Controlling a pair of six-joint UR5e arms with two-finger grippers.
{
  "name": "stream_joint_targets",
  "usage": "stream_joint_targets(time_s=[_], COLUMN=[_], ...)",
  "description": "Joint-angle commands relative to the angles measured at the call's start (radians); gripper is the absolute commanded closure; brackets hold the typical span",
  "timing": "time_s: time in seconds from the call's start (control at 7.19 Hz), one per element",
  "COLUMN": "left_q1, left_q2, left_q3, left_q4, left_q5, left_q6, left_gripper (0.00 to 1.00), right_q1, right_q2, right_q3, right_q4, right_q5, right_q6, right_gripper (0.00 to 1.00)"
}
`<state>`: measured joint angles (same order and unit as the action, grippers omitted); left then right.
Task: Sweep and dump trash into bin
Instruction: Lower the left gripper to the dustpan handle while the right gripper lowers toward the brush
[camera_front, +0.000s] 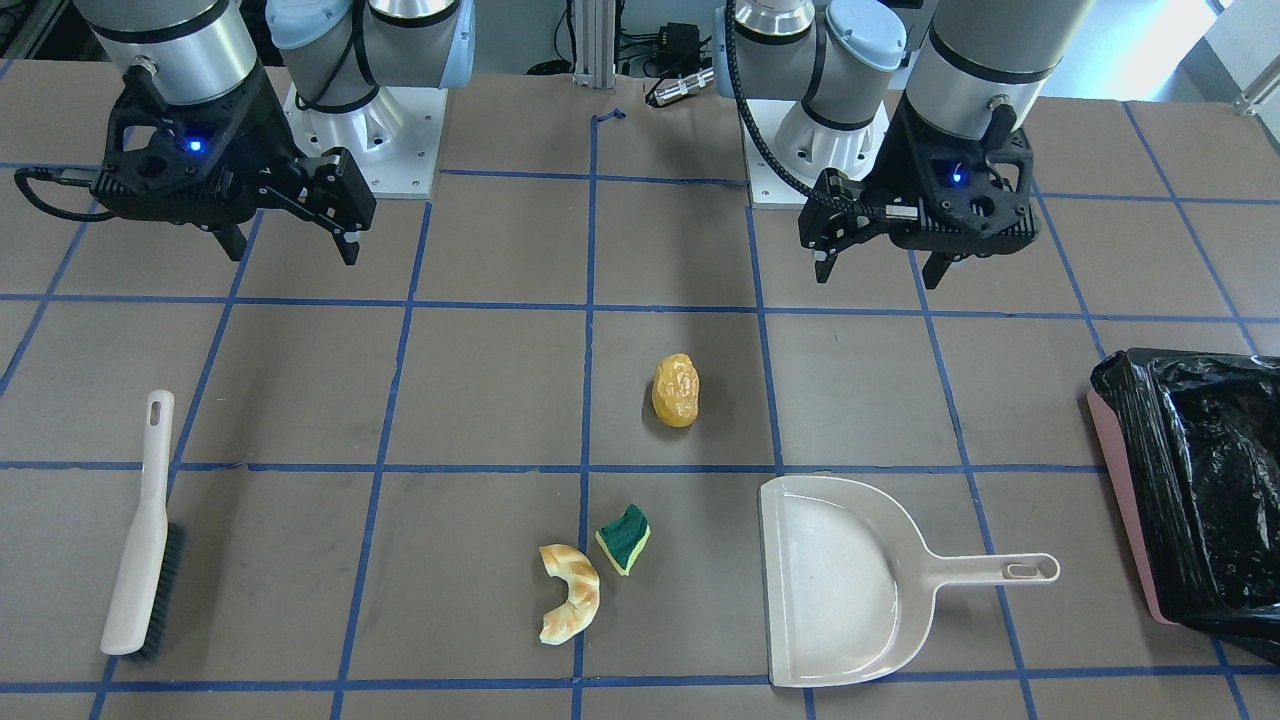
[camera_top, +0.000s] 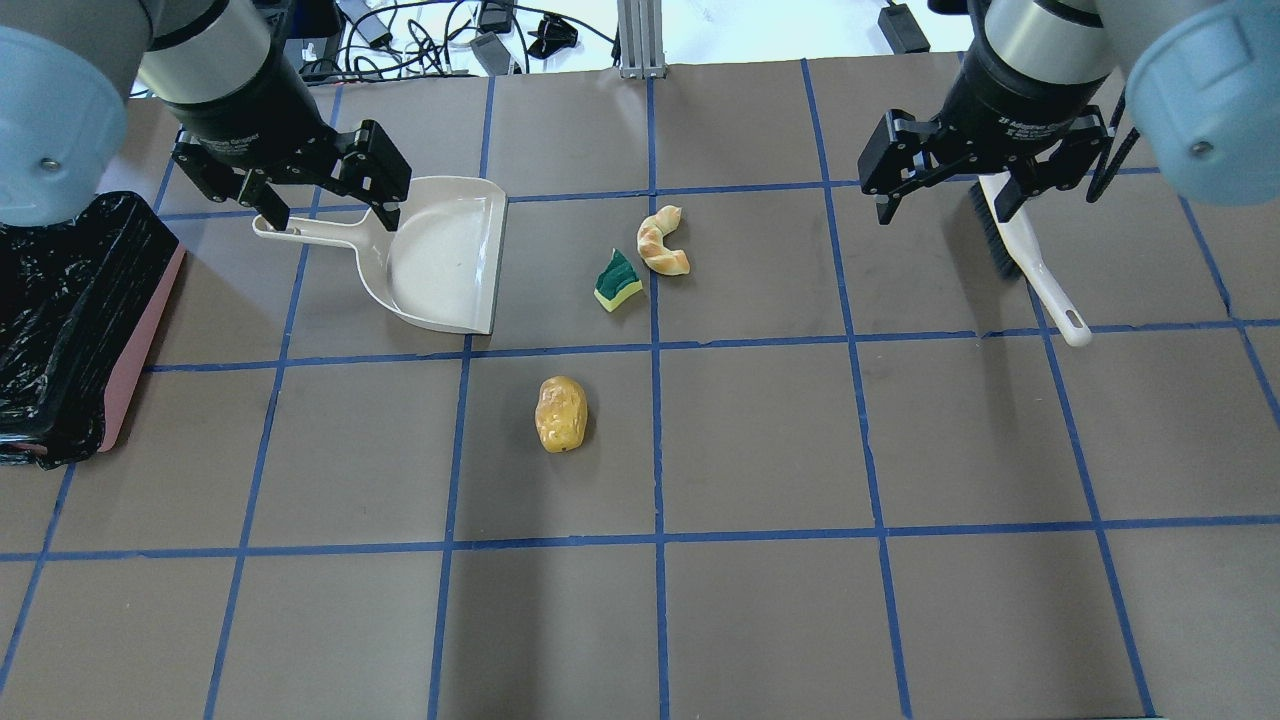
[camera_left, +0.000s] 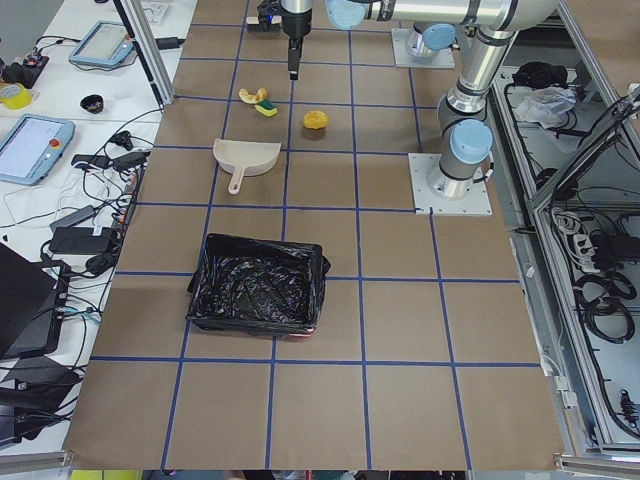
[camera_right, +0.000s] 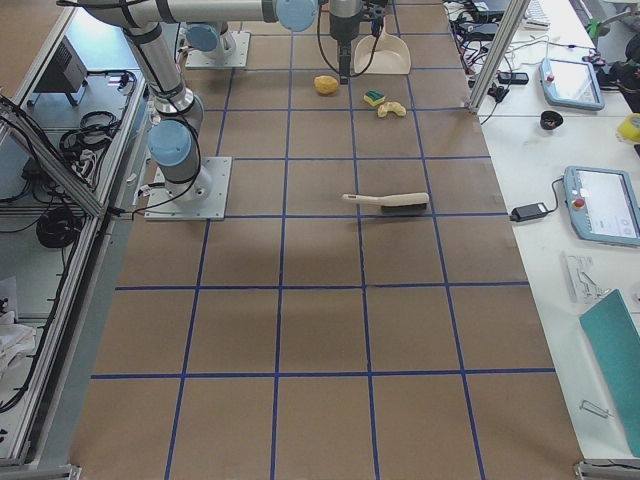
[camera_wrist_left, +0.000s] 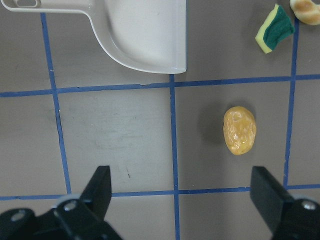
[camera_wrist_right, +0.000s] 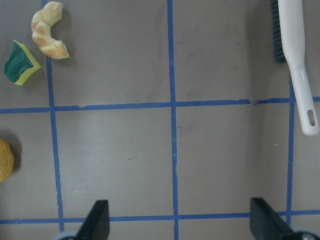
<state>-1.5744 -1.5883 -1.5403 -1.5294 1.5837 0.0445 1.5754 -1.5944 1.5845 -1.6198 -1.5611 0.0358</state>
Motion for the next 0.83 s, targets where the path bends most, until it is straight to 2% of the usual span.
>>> stream_joint_targets(time_s=[0.0, 0.7], left_q1=[0.000, 0.002], left_q2=[-0.002, -0.002], left_q3=[-0.001, -0.003], left_q4=[0.000, -0.009], left_q5=[-0.001, 0.002], left_q6=[-0.008, -0.015], left_gripper=[0.00, 0.00], right_q1=[0.000, 0.000], right_q2=[-0.005, -0.007], right_q3=[-0.001, 0.002], right_q4=[0.009, 0.011], right_q5=[0.003, 0.006], right_q6=[-0.001, 0.001], right_gripper=[0.00, 0.00])
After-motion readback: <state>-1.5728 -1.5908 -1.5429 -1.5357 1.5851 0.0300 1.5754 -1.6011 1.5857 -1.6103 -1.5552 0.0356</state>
